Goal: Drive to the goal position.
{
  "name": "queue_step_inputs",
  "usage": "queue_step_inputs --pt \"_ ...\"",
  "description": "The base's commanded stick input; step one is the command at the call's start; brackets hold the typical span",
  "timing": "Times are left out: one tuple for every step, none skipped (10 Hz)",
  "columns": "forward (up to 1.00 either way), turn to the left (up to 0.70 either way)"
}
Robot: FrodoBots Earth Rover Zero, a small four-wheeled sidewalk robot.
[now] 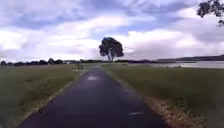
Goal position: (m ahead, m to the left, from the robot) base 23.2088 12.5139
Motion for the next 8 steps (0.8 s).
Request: queue_step_inputs --pt "0.70 0.00" --pt "0.70 0.00" --pt "0.70 0.01" --pt "0.70 0.13" --pt "0.70 0.13" --pt "0.70 0.14" --pt "0.70 0.00" --pt "0.70 0.00"
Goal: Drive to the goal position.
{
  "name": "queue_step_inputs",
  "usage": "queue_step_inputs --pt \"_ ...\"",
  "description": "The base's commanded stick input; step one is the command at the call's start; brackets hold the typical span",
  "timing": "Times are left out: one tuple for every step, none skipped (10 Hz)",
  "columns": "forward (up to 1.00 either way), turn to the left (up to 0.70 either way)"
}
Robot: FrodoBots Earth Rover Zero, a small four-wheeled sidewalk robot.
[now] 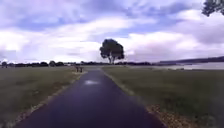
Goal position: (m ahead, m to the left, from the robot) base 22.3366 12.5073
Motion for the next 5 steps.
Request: queue_step_inputs --pt "0.70 0.00" --pt "0.70 0.00" --pt "0.70 0.00" --pt "0.70 0.00" --pt "0.70 0.00"
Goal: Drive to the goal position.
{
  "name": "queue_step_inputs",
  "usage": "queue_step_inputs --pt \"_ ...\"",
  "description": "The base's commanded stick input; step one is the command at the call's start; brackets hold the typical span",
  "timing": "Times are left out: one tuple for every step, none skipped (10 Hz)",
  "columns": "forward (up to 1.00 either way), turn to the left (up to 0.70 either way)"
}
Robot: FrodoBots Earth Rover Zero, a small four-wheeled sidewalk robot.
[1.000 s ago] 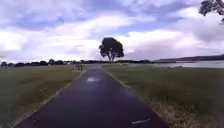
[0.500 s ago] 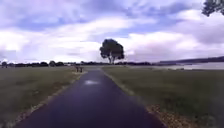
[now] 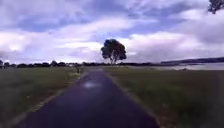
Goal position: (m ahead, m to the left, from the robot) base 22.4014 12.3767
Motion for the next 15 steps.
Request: queue_step_inputs --pt "0.70 0.00" --pt "0.70 0.00" --pt "0.70 0.00" --pt "0.70 0.00" --pt "0.70 0.00" --pt "0.70 0.00" --pt "0.70 0.01" --pt "0.70 0.05" --pt "0.70 0.10" --pt "0.70 0.00" --pt "0.70 0.00" --pt "0.70 0.00" --pt "0.70 0.00" --pt "0.70 0.00" --pt "0.70 0.00"
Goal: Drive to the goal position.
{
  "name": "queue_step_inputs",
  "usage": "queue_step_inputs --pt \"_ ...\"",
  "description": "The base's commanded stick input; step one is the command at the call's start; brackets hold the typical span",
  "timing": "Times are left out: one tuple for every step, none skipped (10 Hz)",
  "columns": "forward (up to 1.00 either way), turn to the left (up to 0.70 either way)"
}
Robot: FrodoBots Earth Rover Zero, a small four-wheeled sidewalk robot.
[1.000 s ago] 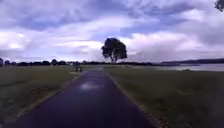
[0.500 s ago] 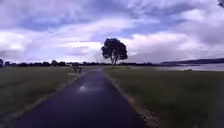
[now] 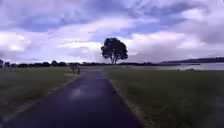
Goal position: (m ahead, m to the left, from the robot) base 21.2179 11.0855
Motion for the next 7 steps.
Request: queue_step_inputs --pt "0.70 0.00" --pt "0.70 0.00" --pt "0.70 0.00" --pt "0.70 0.00" --pt "0.70 0.04" --pt "0.70 0.10" --pt "0.70 0.00"
